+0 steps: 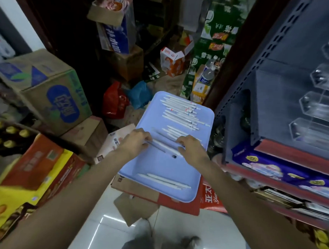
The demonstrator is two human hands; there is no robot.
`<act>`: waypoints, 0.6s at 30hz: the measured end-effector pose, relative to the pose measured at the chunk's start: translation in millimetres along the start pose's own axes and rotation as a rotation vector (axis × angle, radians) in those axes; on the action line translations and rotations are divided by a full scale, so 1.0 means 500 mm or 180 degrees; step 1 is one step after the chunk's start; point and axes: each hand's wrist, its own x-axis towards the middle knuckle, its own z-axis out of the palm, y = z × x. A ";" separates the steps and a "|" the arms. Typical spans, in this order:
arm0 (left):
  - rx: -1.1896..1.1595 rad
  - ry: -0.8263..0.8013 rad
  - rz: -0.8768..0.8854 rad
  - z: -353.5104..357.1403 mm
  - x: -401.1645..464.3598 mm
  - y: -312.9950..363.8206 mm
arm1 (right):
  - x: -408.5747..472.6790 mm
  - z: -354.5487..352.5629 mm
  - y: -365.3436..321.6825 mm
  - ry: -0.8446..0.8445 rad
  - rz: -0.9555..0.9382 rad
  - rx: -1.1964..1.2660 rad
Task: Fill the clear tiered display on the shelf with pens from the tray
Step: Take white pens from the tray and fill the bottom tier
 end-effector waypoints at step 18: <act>-0.0696 0.0326 0.0290 0.030 0.017 -0.081 | 0.034 0.027 0.001 -0.0301 0.0631 -0.0514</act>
